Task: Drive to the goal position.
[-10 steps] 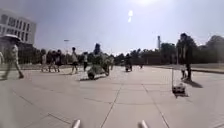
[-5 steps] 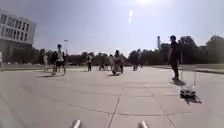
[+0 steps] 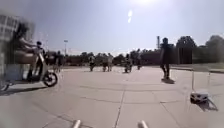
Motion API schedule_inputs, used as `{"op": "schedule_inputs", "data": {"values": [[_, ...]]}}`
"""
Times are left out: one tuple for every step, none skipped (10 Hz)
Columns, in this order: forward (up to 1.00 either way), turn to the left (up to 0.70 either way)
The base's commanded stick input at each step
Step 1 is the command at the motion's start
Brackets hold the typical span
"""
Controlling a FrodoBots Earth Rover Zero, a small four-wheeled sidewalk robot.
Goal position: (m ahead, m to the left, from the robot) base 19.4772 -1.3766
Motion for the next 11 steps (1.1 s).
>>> {"op": "schedule_inputs", "data": {"values": [[0.70,-0.02],[0.70,-0.16],[0.70,-0.23],[0.70,-0.24],[0.70,-0.23],[0.70,-0.04],[0.70,0.00],[0.70,0.00],[0.70,0.00],[0.70,0.00],[0.70,0.00]]}}
